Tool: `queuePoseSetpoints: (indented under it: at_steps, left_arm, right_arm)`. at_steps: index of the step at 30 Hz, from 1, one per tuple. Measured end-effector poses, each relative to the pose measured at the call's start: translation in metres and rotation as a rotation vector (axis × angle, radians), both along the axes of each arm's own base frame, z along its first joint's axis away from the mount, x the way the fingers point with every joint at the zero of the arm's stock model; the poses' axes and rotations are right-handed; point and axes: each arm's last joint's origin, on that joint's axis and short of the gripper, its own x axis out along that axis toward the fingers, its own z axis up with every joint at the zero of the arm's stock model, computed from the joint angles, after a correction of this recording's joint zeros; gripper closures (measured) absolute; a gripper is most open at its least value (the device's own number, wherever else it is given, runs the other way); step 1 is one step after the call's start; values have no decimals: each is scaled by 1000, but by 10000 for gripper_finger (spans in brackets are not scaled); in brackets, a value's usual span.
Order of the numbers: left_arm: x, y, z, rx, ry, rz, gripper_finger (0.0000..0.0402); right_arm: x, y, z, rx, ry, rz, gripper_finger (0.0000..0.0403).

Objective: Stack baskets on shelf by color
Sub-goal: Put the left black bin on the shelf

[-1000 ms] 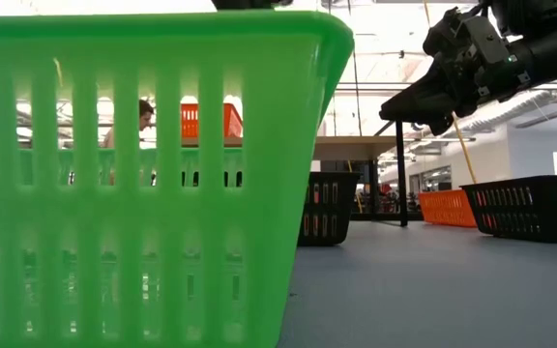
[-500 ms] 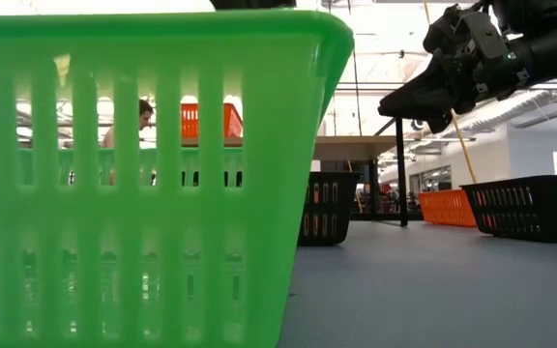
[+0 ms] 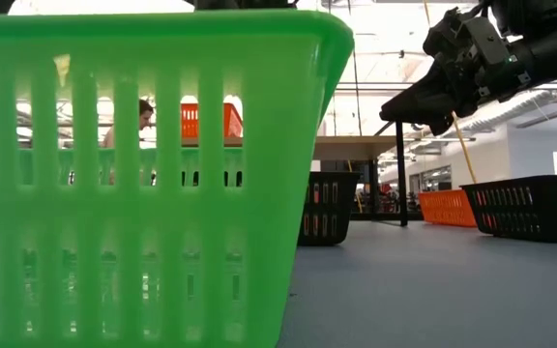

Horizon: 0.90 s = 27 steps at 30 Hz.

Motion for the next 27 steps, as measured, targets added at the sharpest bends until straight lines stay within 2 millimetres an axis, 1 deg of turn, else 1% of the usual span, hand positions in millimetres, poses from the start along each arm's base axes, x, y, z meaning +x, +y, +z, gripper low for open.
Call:
queuePoseSetpoints:
  at_steps: [3,10,12,15,19,21,24,27]
  left_arm:
    - [-1,3,0,-26,-21,43,284]
    - [1,1,1,-77,-72,100,369]
    - [1,1,1,-92,-84,117,388]
    - [1,1,1,-111,-100,142,389]
    - [1,-4,1,-110,-76,124,365]
    - [-2,-8,1,-109,-49,105,361]
    - [-3,-14,1,-103,-7,71,366]
    - [-3,-19,1,-119,-9,83,377]
  right_arm:
    - [0,0,0,-10,1,2,323]
    - [0,0,0,-11,2,2,323]
    - [0,0,0,-11,2,2,323]
    - [0,0,0,-11,2,2,323]
    - [0,0,0,-11,1,2,323]
    - [0,0,0,-11,1,1,323]
    - [0,0,0,-11,1,1,323]
    - [0,0,0,-11,1,1,323]
